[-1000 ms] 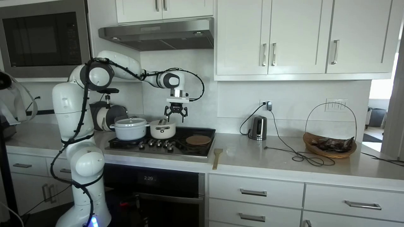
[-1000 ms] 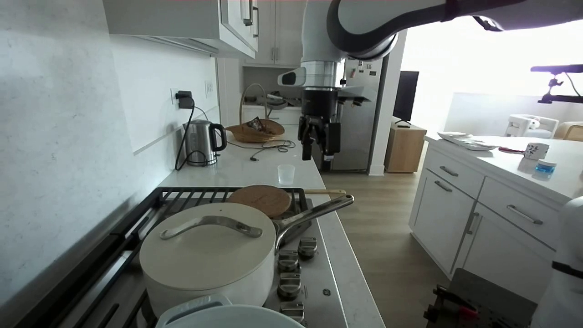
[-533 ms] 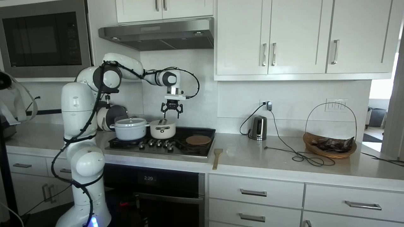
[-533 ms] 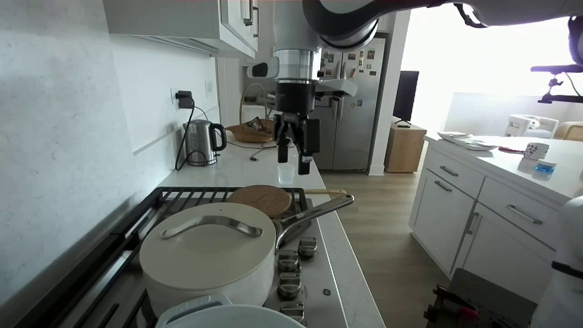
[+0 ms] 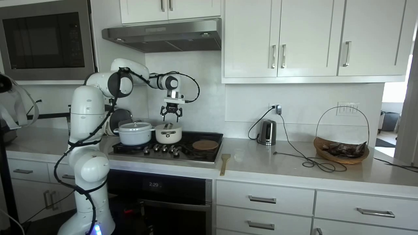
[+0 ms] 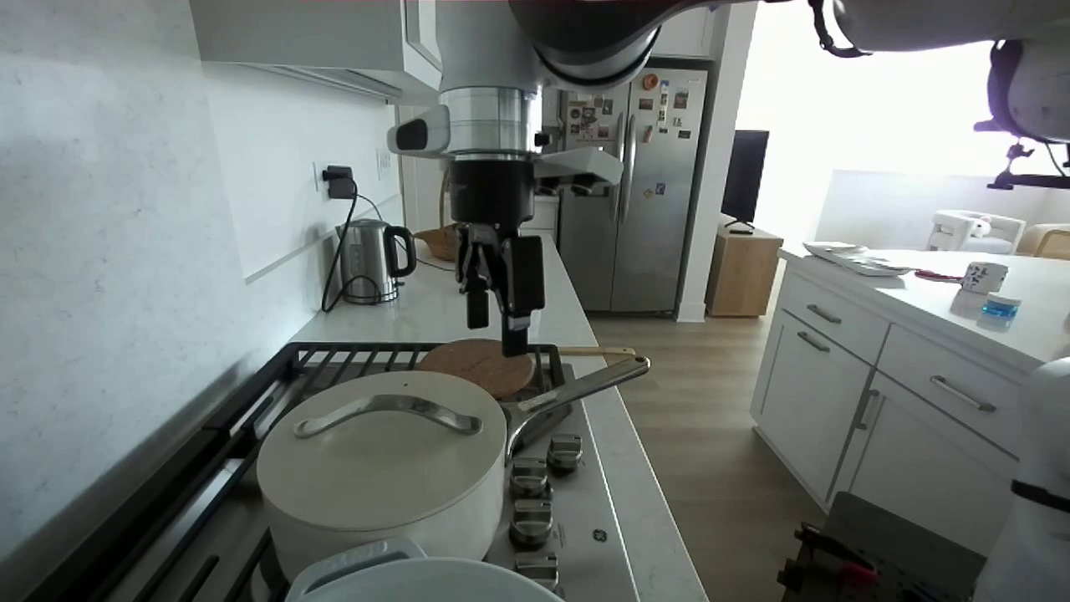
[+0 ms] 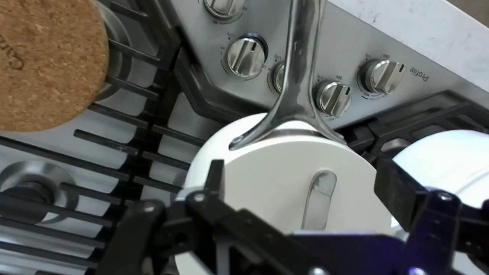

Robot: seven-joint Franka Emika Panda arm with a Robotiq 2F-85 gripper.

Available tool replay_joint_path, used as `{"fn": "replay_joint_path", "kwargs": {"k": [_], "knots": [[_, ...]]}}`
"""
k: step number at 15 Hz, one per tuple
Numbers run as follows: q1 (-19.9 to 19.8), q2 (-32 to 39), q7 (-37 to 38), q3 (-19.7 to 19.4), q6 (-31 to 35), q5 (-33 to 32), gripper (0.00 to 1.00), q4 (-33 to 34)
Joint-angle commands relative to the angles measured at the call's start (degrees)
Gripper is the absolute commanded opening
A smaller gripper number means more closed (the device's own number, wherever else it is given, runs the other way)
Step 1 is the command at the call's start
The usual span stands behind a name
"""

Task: Remove the lid from the pot on the right side of the stove

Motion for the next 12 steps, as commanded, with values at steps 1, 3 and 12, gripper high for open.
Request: {"fn": "replay_joint_path", "kwargs": {"k": [1, 3, 12], "knots": [[2.1, 5.0, 6.0, 1.9, -3.2, -1.8, 1.00, 6.5], [3.3, 7.3, 8.5, 2.8, -3.7, -2.6, 1.00, 8.7], [8.6, 15.8, 17.3, 3.6, -4.9, -6.8, 1.00, 18.0]]}}
